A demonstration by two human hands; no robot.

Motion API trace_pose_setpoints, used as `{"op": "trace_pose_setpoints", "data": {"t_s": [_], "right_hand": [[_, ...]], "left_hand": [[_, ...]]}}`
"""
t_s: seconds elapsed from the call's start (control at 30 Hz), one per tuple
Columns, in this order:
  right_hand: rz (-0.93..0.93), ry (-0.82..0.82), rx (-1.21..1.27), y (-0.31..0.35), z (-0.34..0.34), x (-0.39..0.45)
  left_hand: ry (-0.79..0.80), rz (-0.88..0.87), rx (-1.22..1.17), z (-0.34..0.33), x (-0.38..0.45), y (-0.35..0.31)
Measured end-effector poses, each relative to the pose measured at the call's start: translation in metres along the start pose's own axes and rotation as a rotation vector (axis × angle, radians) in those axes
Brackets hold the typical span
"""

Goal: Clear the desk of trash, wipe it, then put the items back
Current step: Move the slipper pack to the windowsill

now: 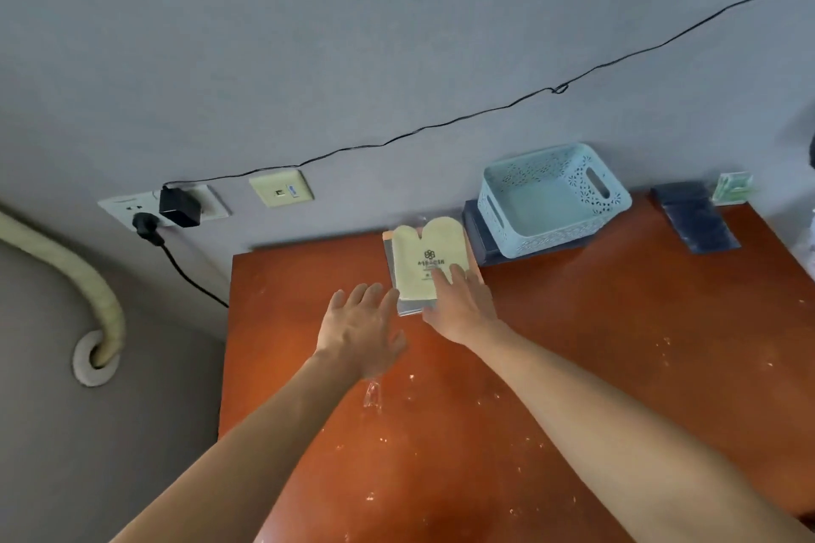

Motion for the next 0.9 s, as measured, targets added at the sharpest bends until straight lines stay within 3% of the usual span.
{"op": "trace_pose_setpoints", "data": {"t_s": [0.33, 0.57, 0.73, 0.9], "right_hand": [[0.044, 0.050, -0.102, -0.019, -0.058, 0.075], [0.163, -0.139, -0.178, -0.038, -0.048, 0.062], [0.037, -0.183, 0.007, -0.051, -0.032, 0.040], [0.006, -0.220, 0.043, -0.065, -0.033, -0.004]], "left_hand": [[0.036, 0.069, -0.015, -0.030, 0.059, -0.004], [0.057, 0.098, -0.039, -0.043, 0.080, -0.009], [0.091, 0.121, -0.039, -0.053, 0.099, -0.011], [0.114, 0.204, -0.097, -0.060, 0.129, -0.028]]}}
Point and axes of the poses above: each hand's wrist, its own x-axis towards the middle knuckle, its own z-axis out of the back of the hand, y = z × x, the point moved 1 cm from there along x, towards the middle knuckle, and after that the axes turned 3 degrees about z, right-handed, at the moved point
